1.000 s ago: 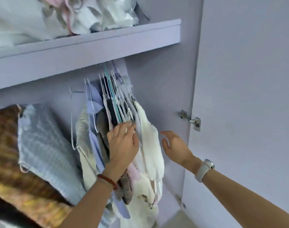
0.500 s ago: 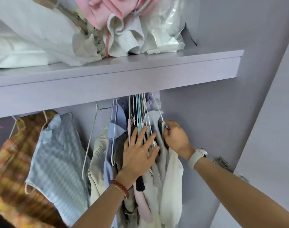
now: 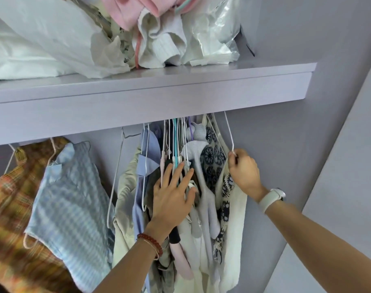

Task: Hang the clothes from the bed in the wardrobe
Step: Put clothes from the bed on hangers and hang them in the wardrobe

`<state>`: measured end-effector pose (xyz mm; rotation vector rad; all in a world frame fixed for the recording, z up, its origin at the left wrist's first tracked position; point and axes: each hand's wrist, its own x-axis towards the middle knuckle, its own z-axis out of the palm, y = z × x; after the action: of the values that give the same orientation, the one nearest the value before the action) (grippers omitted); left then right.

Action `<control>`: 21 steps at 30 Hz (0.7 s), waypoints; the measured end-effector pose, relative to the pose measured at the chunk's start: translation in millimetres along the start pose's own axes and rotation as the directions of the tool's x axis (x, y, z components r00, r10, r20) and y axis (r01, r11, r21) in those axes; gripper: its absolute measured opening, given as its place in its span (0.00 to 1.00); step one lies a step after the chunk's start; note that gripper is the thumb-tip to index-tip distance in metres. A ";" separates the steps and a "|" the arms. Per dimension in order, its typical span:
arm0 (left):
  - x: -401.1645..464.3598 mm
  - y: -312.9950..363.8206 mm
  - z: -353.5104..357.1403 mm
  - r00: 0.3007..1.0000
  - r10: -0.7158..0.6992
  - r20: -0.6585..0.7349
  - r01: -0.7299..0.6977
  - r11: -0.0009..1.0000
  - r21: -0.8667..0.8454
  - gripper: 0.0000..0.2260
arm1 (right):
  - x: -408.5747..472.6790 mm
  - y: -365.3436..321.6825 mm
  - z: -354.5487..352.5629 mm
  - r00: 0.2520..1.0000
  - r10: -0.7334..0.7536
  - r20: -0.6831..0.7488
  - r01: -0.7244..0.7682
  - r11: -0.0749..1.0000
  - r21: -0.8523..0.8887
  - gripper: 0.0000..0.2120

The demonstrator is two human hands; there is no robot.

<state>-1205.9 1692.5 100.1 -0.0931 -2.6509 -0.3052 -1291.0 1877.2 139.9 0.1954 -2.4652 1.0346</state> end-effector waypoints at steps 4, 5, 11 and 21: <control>-2.3 16.8 -4.8 0.995 -0.065 -0.072 0.066 0.998 0.013 0.20 | -57.5 28.8 -12.8 0.981 0.091 0.171 -0.079 0.994 -0.077 0.17; -4.1 26.9 -7.3 0.988 -0.041 -0.147 0.040 0.999 -0.013 0.18 | -72.2 36.4 -17.5 0.968 0.127 0.217 -0.099 0.986 -0.135 0.19; -29.3 98.3 7.1 0.926 0.246 -0.286 -0.347 0.853 -0.390 0.16 | -175.5 76.3 -70.9 0.974 0.132 0.183 -0.051 0.918 -0.394 0.17; -83.2 145.1 77.9 0.789 0.566 0.237 -0.474 0.807 -0.351 0.15 | -370.4 120.1 -214.8 0.996 -0.066 -0.058 0.018 0.794 -0.608 0.23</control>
<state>-1149.5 1850.6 23.3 -1.0476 -2.7398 -0.4973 -922.5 2097.2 23.4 -0.0010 -2.5650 0.1781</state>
